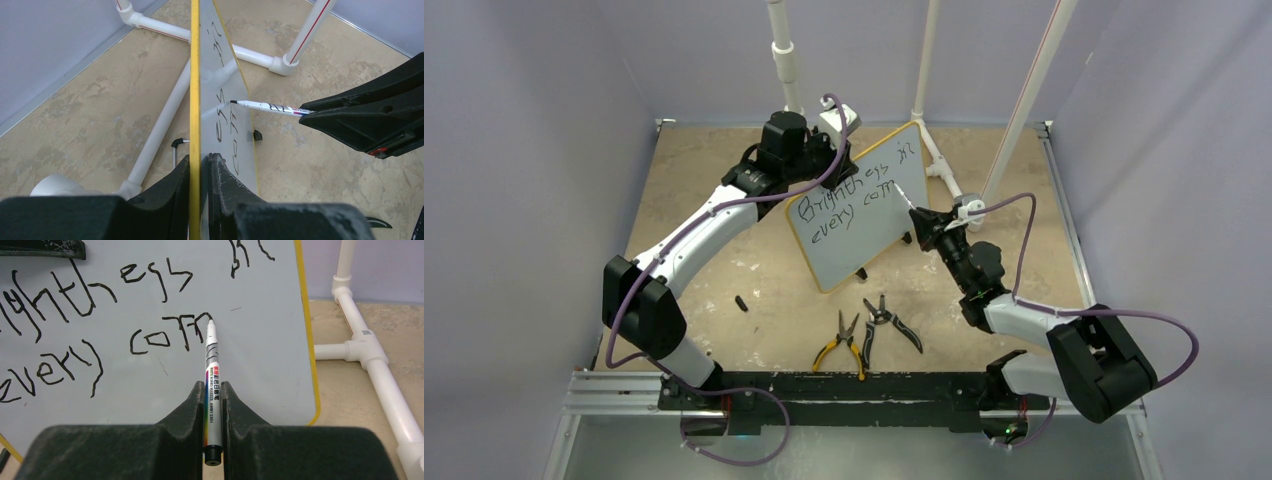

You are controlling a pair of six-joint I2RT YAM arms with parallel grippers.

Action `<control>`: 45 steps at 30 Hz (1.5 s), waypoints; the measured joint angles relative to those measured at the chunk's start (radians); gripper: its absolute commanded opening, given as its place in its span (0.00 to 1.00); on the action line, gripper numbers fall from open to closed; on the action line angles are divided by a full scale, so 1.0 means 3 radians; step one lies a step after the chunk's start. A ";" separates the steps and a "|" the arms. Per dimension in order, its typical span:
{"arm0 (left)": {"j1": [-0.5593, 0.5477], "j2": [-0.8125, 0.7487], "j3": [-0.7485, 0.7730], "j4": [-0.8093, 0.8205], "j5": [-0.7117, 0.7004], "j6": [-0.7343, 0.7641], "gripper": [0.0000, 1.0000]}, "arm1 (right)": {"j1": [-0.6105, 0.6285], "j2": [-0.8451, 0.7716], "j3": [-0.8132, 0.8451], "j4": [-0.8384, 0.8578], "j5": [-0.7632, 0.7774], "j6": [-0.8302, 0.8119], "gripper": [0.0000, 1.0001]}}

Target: Write a sentence on the whiteboard

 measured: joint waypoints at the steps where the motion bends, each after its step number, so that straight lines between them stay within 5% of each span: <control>1: 0.0000 0.0000 0.0000 0.0000 -0.0001 0.0000 0.00 | 0.0000 0.0000 0.0000 -0.0006 0.0000 0.0004 0.00; 25: 0.0000 0.0000 0.0000 -0.0001 -0.0027 -0.0003 0.01 | 0.0001 -0.0104 -0.0144 -0.0207 -0.0006 0.0066 0.00; 31: 0.0000 0.0000 0.0003 -0.0008 -0.0038 -0.0005 0.43 | 0.0001 -0.0432 -0.0195 -0.0273 0.0011 0.0061 0.00; 36: 0.0001 0.0089 0.0106 -0.0017 -0.0045 -0.0029 0.56 | 0.0001 -0.0482 -0.0195 -0.0273 0.0023 0.0053 0.00; 39: 0.0000 0.0188 0.0217 -0.0020 -0.0045 -0.0032 0.56 | 0.0001 -0.0398 -0.0189 -0.0309 0.0032 0.0053 0.00; 45: -0.0014 0.0404 0.0449 -0.0093 -0.0045 -0.0029 0.40 | 0.0001 -0.0332 -0.0174 -0.0318 0.0079 0.0051 0.00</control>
